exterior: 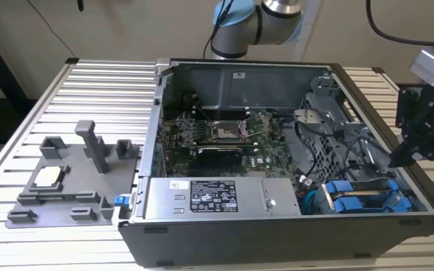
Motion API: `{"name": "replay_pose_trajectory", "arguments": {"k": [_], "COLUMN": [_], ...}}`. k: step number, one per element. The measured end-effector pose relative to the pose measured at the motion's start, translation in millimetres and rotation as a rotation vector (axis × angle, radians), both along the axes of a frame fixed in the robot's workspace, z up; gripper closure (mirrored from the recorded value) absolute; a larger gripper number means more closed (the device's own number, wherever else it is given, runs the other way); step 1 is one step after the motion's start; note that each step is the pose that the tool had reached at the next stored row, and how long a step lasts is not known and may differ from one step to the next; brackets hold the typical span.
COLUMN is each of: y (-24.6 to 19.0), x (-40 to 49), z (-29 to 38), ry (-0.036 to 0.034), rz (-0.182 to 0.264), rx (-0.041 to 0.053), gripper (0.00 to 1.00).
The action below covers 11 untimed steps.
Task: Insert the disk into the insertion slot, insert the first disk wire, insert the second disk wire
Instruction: 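Insert the first disk wire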
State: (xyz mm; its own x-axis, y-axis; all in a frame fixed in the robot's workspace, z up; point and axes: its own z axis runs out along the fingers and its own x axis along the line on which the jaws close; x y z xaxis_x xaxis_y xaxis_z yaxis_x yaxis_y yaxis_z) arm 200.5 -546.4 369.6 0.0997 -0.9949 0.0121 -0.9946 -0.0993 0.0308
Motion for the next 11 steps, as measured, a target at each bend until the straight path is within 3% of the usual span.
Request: {"name": "replay_pose_trajectory", "arguments": {"k": [11], "y": [-6.0], "x": [-16.7], "z": [-1.1], "ry": [-0.0005], "rz": [-0.006], "rx": [-0.0001], "gripper": [0.81]}}
